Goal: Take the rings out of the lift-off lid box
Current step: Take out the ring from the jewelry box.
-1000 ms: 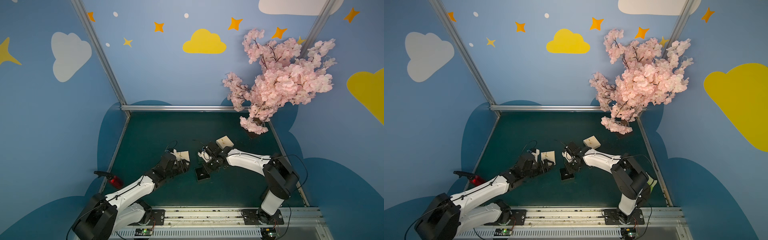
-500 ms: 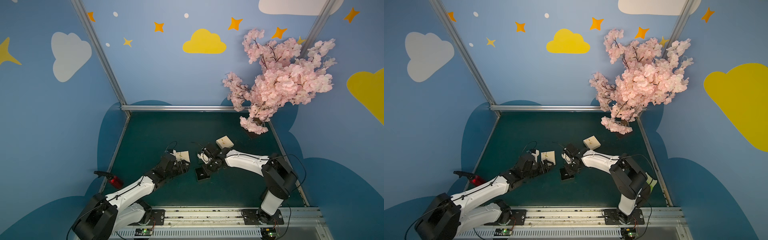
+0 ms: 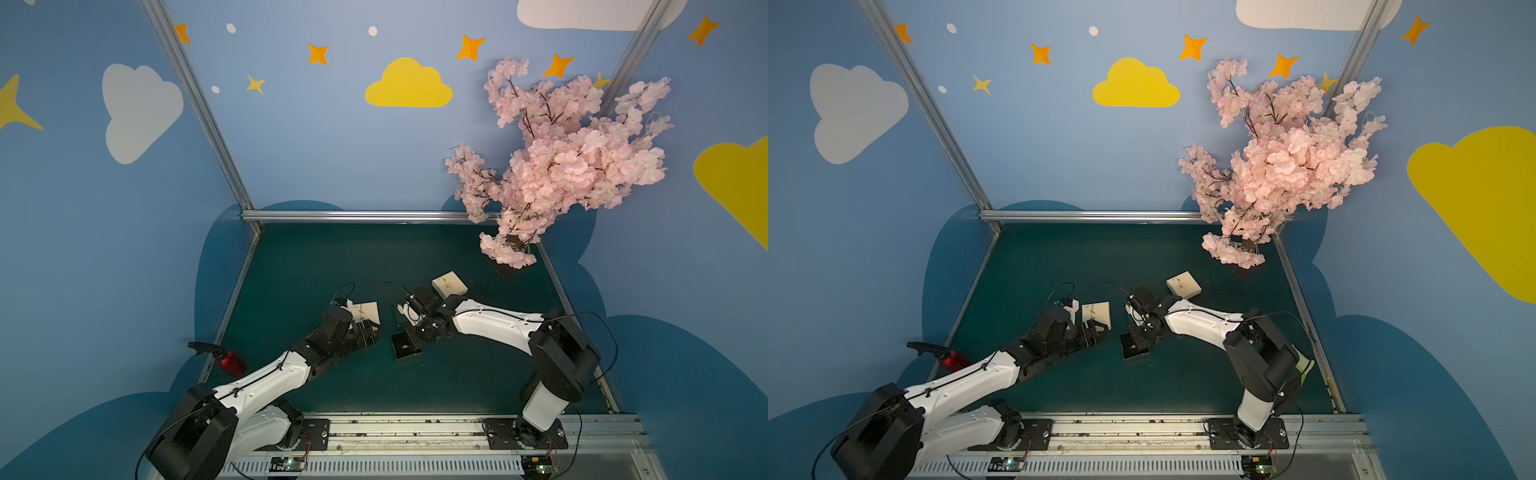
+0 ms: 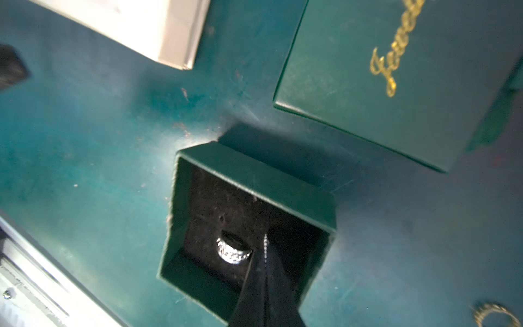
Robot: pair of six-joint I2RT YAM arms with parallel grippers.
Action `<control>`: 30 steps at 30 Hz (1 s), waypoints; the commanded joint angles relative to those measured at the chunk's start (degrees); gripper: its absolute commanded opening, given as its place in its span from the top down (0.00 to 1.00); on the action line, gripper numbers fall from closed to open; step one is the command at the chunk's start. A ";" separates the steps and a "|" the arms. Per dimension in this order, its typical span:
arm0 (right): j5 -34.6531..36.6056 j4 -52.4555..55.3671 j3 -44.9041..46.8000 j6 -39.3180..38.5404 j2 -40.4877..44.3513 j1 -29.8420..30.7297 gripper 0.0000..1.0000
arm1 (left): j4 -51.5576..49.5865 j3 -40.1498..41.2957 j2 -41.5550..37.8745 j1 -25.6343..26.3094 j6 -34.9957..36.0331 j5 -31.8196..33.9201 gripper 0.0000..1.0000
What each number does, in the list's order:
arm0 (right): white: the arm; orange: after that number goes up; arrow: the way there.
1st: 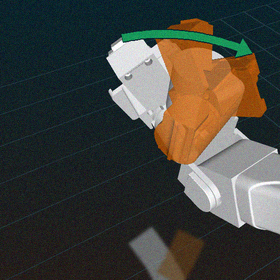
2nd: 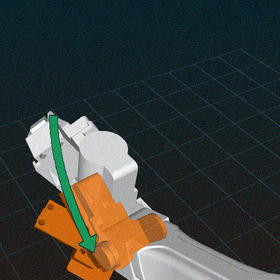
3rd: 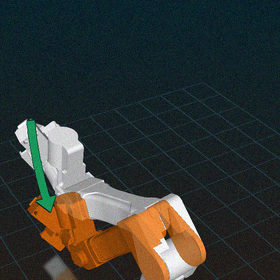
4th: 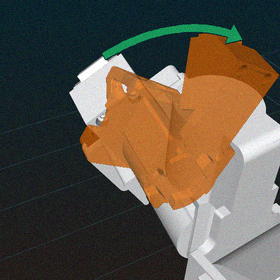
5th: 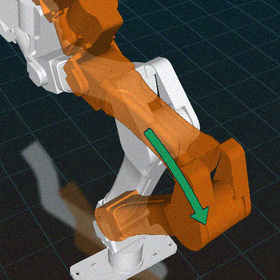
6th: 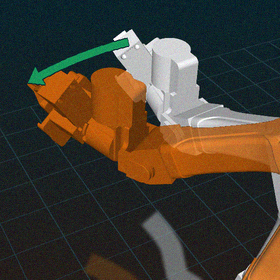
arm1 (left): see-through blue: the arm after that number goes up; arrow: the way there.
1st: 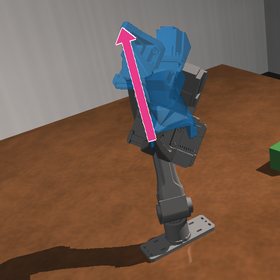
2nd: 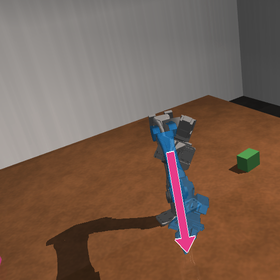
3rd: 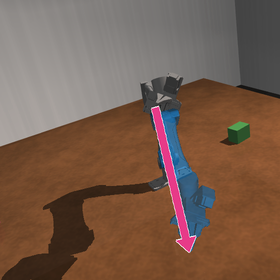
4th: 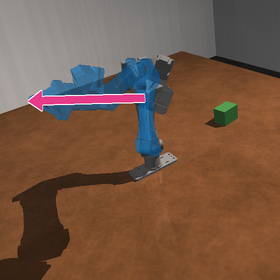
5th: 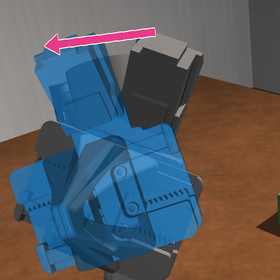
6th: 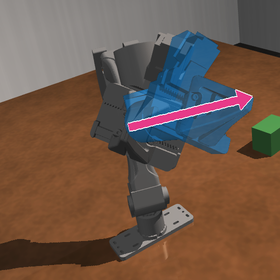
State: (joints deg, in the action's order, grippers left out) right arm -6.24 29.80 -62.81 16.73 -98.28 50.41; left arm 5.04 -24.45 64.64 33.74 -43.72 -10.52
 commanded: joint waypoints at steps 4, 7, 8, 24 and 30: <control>0.38 0.10 0.43 2.01 2.74 0.00 0.95 | 2.36 -0.85 1.49 -0.21 0.04 -1.24 0.18; -0.53 -0.21 0.66 2.73 2.46 -0.27 0.95 | 3.75 -0.93 2.60 0.00 -0.46 -3.93 0.19; -1.14 -0.50 0.86 2.98 2.39 -0.43 0.95 | 4.12 -1.03 3.03 0.04 -0.49 -4.47 0.19; -7.91 -8.06 4.62 9.62 2.63 -3.97 0.95 | 3.75 -6.45 11.94 4.13 3.07 -6.18 0.29; -7.91 -9.69 5.13 10.58 2.57 -4.07 0.95 | 1.86 -8.89 16.15 4.73 2.80 -6.22 0.35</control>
State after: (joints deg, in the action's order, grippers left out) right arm -13.39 21.89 -58.46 26.24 -96.79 46.57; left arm 8.16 -31.62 79.50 38.06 -41.78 -16.47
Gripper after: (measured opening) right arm 0.050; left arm 0.651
